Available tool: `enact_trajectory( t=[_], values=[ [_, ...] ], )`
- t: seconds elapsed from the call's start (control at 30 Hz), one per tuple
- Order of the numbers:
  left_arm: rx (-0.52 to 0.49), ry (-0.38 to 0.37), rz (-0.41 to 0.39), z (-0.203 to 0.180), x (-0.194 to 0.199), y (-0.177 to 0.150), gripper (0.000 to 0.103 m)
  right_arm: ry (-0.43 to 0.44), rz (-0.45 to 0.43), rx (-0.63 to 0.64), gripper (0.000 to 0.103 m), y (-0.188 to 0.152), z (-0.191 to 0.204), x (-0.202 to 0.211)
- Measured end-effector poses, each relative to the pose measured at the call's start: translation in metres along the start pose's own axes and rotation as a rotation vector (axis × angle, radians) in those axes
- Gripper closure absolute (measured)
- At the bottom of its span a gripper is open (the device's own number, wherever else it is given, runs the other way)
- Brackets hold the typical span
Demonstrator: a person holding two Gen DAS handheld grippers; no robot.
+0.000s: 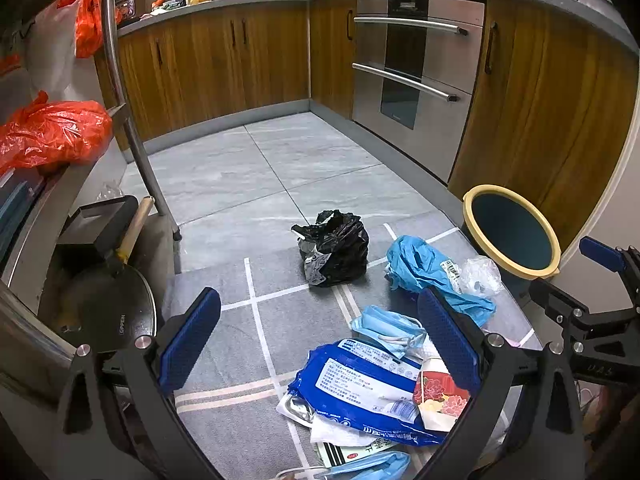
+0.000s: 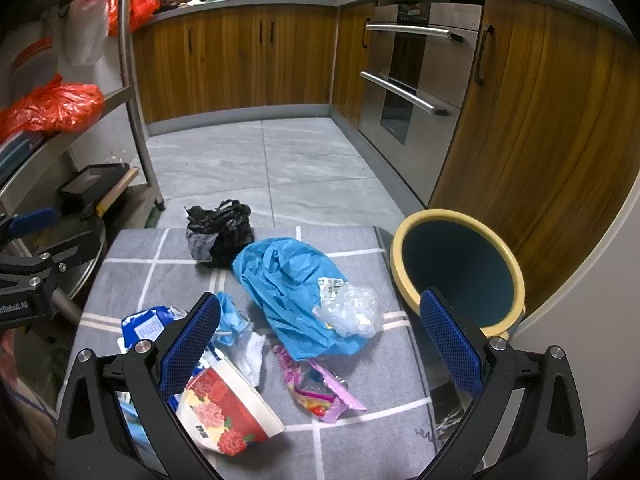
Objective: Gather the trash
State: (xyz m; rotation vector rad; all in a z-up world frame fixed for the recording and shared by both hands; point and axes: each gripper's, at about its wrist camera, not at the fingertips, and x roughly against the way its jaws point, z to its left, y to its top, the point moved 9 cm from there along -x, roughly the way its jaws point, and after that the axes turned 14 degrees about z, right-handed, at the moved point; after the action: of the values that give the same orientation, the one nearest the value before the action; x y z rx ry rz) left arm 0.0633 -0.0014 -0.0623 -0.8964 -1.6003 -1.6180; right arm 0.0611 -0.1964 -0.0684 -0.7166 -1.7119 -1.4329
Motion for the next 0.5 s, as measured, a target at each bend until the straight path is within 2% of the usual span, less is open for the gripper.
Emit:
enact_trajectory(
  t=[0.5],
  values=[
    [-0.007, 0.005, -0.001, -0.0003, 0.0001, -0.0002, 0.006, -0.005, 0.001, -0.004, 0.004, -0.0018, -0.0018, -0.0020]
  ],
)
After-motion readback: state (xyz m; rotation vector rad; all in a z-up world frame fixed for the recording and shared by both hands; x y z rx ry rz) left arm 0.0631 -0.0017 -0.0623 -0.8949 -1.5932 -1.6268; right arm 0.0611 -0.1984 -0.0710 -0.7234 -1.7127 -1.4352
